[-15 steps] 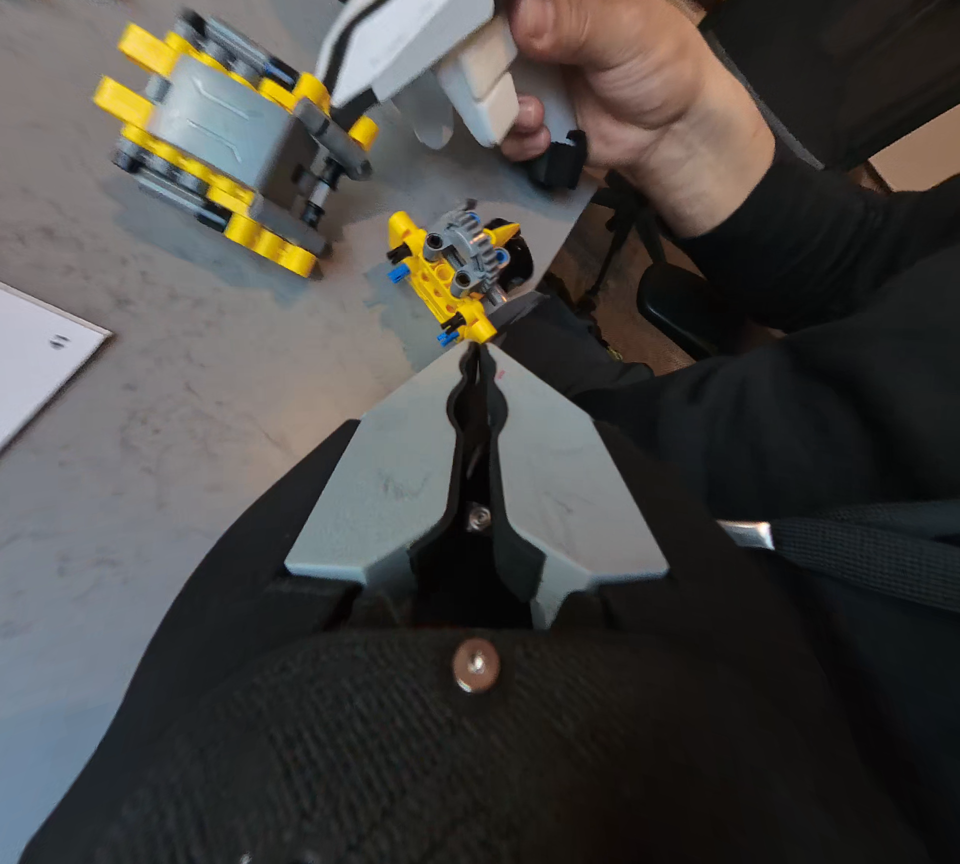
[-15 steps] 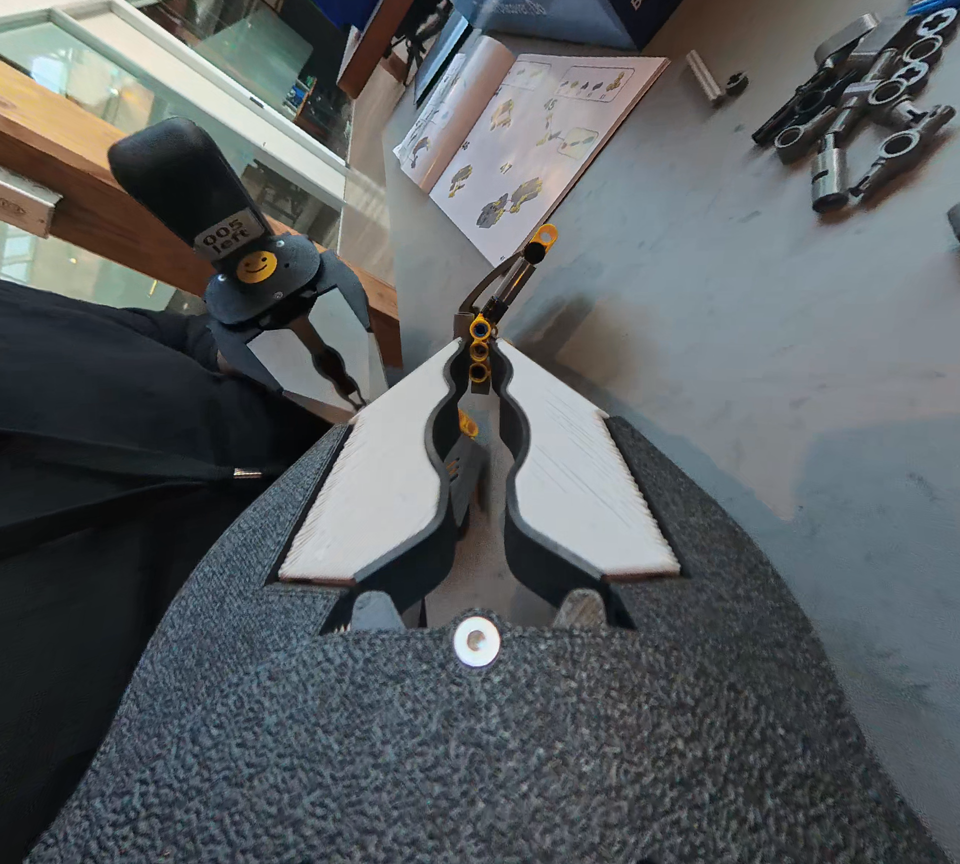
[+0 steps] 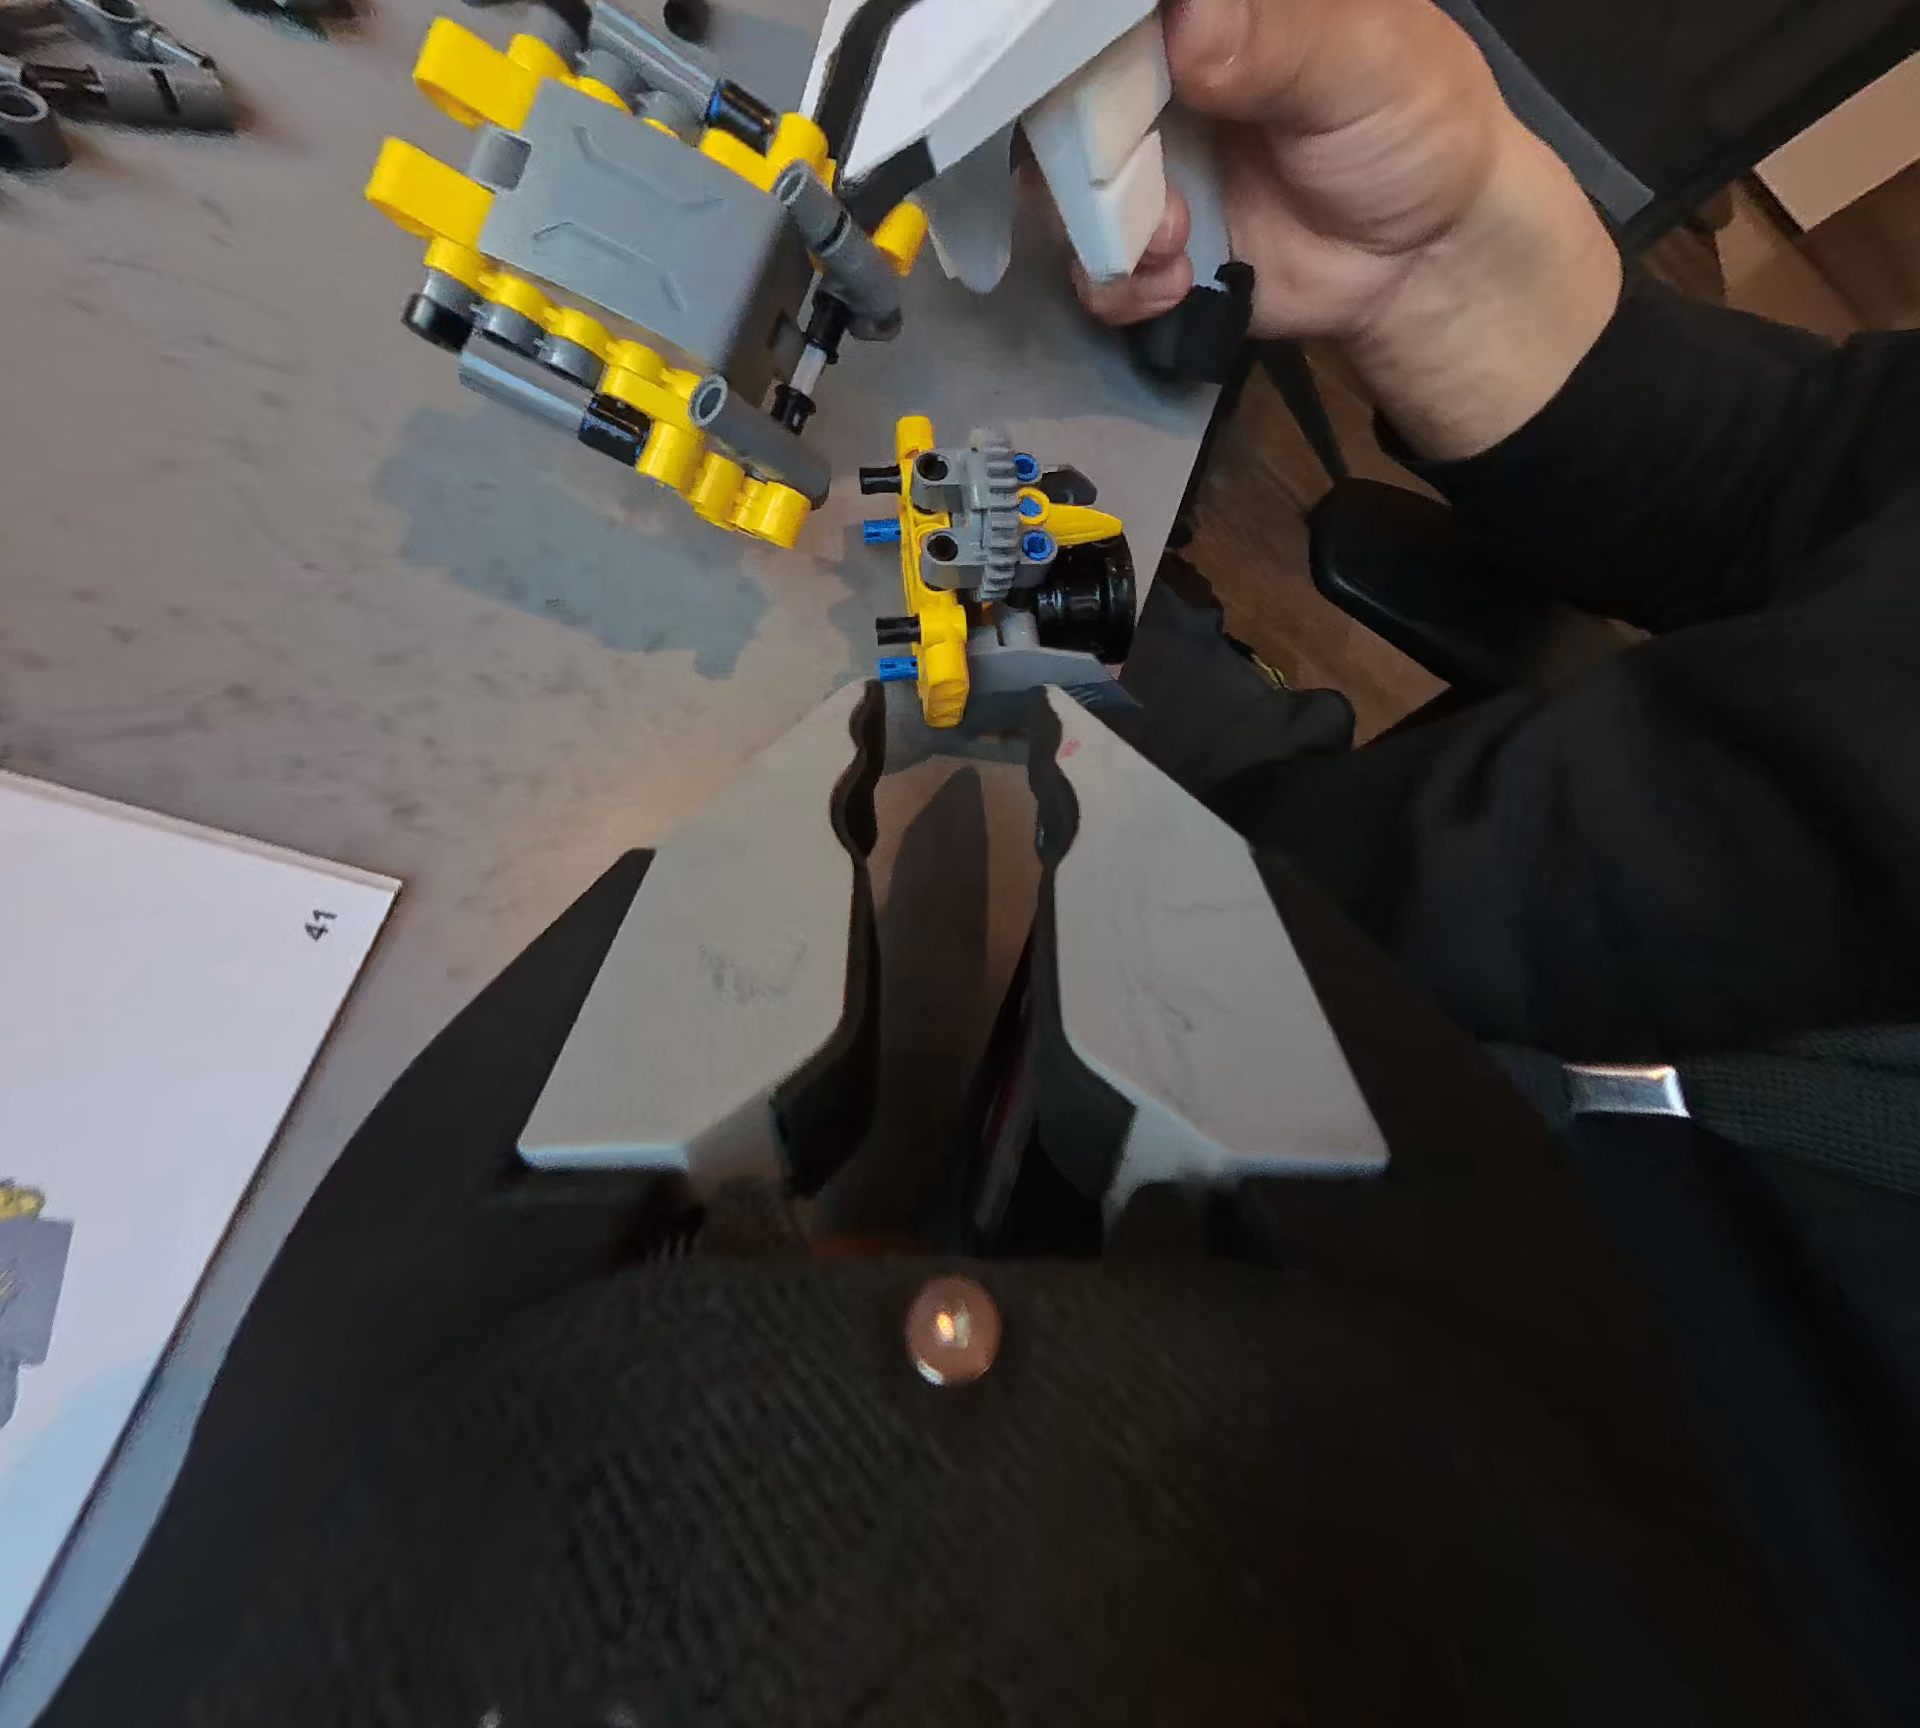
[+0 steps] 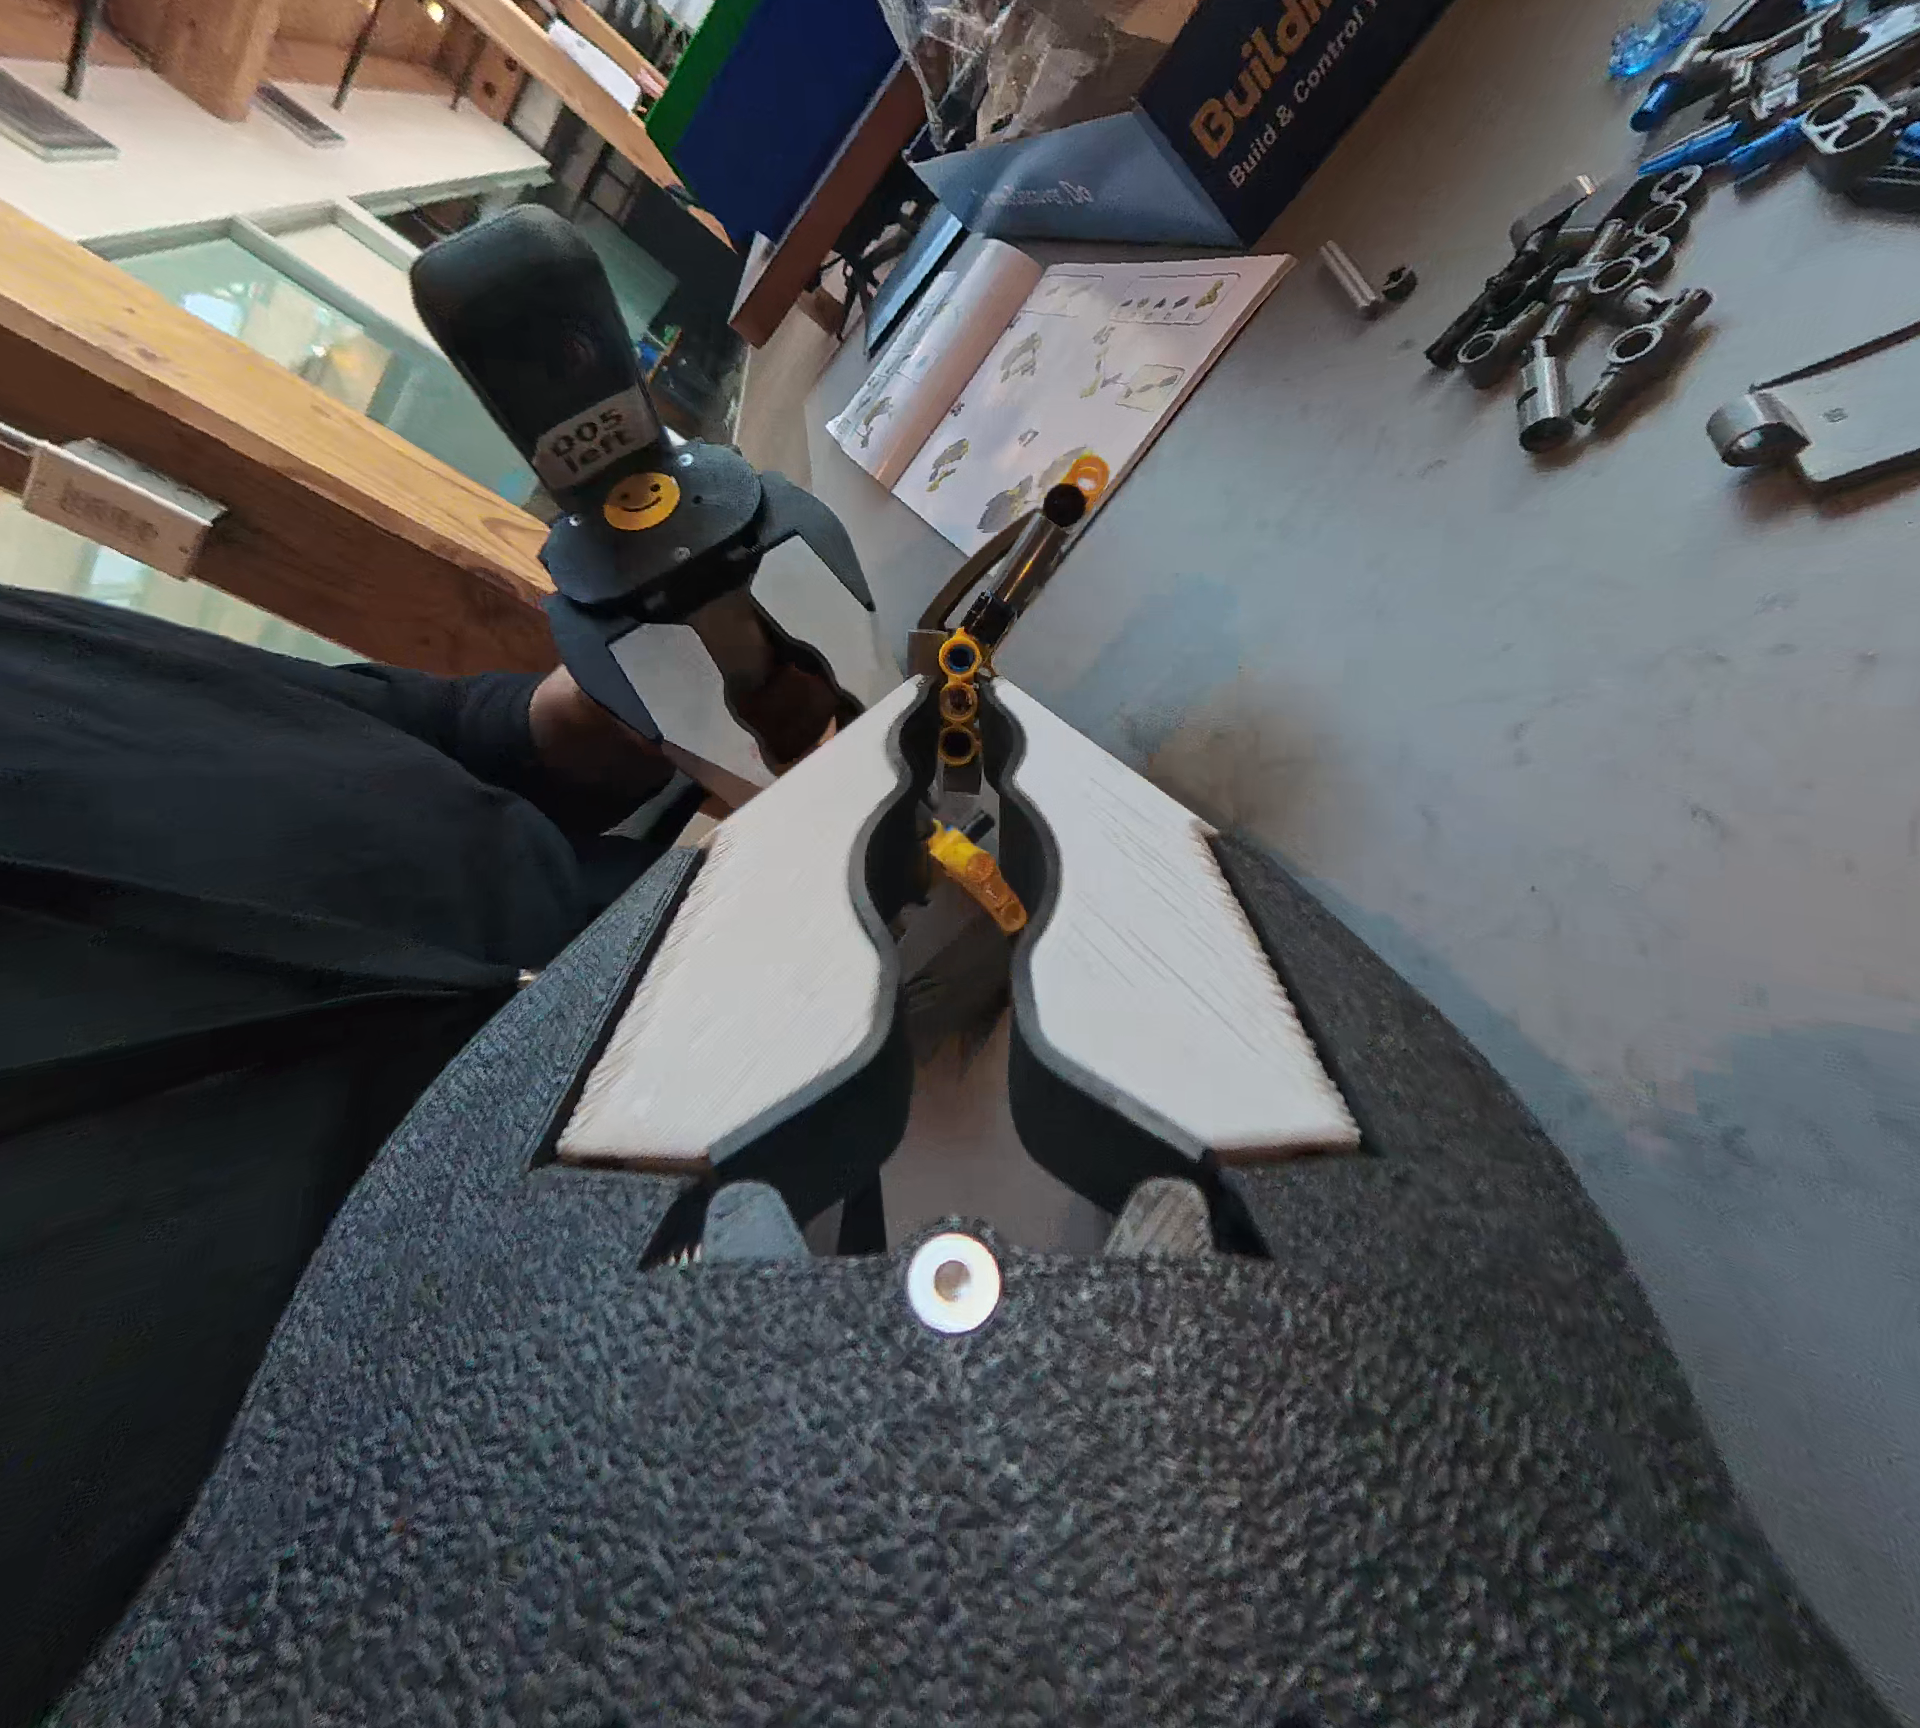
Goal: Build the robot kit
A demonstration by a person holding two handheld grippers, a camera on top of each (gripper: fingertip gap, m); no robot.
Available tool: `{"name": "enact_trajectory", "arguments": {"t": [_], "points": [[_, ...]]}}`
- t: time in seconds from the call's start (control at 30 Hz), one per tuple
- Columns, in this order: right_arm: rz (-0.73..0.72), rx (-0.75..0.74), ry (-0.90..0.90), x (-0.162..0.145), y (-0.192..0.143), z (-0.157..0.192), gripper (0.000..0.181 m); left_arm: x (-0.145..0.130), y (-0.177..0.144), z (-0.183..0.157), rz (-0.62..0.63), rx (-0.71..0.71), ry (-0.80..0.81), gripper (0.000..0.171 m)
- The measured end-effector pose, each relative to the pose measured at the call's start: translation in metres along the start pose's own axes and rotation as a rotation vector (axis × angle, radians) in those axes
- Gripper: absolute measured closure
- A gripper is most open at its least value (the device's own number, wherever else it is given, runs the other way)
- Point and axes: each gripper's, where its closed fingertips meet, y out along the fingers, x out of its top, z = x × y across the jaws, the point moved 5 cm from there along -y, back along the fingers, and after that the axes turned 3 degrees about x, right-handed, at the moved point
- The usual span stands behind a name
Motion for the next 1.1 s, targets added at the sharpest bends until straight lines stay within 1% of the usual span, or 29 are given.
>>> {"name": "enact_trajectory", "arguments": {"t": [0.13, 0.23, 0.33, 0.43, 0.6, 0.67, 0.7, 0.73, 0.83, 0.9, 0.97, 1.1], "points": [[-0.025, 0.001, 0.013, 0.001, -0.003, -0.001, 0.175, 0.009, 0.002, 0.002, -0.014, 0.005, 0.059, 0.167], [-0.015, -0.002, -0.004, 0.000, -0.003, 0.001, 0.175, 0.015, 0.002, 0.011, -0.006, 0.010, 0.088, 0.167], [-0.026, 0.010, -0.027, 0.001, -0.003, 0.004, 0.175, 0.019, 0.000, 0.014, -0.008, -0.037, 0.100, 0.159], [-0.042, 0.022, -0.046, 0.003, -0.004, 0.007, 0.175, 0.024, -0.005, 0.019, -0.045, -0.087, 0.082, 0.150], [-0.084, 0.098, -0.086, 0.008, 0.000, 0.019, 0.176, 0.039, -0.015, 0.027, -0.139, -0.206, 0.044, 0.147], [-0.081, 0.108, -0.107, 0.010, 0.001, 0.022, 0.175, 0.043, -0.017, 0.026, -0.167, -0.290, 0.009, 0.142], [-0.085, 0.106, -0.117, 0.012, 0.001, 0.023, 0.176, 0.044, -0.018, 0.025, -0.178, -0.339, -0.026, 0.138], [-0.084, 0.110, -0.124, 0.012, 0.000, 0.024, 0.176, 0.045, -0.019, 0.025, -0.192, -0.385, -0.062, 0.137], [-0.070, 0.118, -0.129, 0.011, -0.001, 0.024, 0.175, 0.052, -0.025, 0.028, -0.260, -0.473, -0.136, 0.143], [-0.075, 0.156, -0.123, 0.010, -0.001, 0.027, 0.175, 0.053, -0.025, 0.028, -0.270, -0.495, -0.139, 0.154], [-0.064, 0.176, -0.116, 0.009, 0.000, 0.027, 0.175, 0.055, -0.022, 0.026, -0.264, -0.491, -0.109, 0.156], [0.011, 0.128, -0.126, 0.003, 0.001, 0.021, 0.175, 0.053, -0.018, 0.024, -0.227, -0.439, -0.015, 0.159]]}}
